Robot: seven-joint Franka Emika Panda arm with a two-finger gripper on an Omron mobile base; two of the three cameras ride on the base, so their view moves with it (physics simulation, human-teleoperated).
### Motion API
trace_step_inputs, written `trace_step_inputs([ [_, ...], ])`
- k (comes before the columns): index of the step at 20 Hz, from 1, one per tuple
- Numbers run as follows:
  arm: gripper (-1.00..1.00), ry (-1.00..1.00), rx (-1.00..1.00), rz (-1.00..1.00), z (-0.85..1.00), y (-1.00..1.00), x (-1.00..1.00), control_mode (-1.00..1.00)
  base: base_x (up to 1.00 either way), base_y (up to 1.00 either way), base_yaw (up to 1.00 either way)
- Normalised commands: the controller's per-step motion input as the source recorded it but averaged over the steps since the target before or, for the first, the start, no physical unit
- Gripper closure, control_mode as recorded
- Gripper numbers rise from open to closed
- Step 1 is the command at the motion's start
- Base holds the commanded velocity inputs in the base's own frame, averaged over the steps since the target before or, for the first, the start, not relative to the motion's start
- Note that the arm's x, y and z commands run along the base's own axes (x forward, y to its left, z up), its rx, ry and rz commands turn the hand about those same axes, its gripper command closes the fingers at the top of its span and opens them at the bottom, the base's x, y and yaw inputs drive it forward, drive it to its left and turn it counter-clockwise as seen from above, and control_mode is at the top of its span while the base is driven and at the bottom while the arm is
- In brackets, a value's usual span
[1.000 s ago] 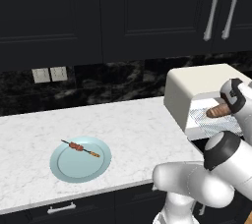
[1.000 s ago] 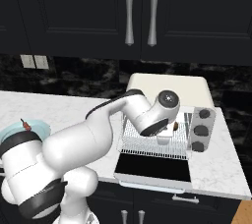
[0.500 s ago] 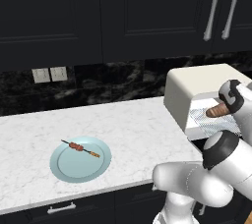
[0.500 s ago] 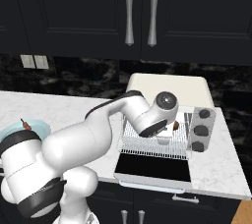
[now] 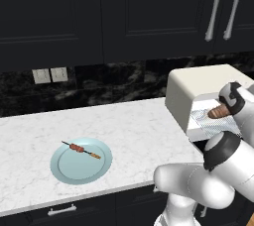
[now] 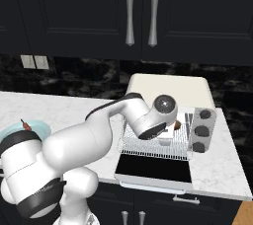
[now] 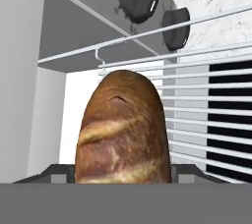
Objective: Pick up the kebab skewer and baguette bread, and place them inside the toaster oven. Close the toaster oven door and start by setting the timer.
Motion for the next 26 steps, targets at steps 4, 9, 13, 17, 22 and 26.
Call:
trace_step_inputs([
  [4,1.0,0.0,0.0,-0.03,0.0,0.0,0.35,-1.0,0.0,0.0,0.0],
  [9,1.0,0.0,0.0,-0.03,0.0,0.0,0.4,-1.0,0.0,0.0,0.0],
  [13,1.0,0.0,0.05,-0.02,0.02,0.0,0.13,-1.0,0.0,0.0,0.0],
  [17,1.0,0.0,0.13,-0.06,0.03,0.0,0.0,-1.0,0.0,0.0,0.0],
  [22,1.0,-0.03,0.18,-0.05,0.0,-0.02,0.0,-1.0,0.0,0.0,0.0],
  [26,1.0,-0.07,0.16,-0.04,0.0,-0.07,0.0,-1.0,0.0,0.0,0.0],
])
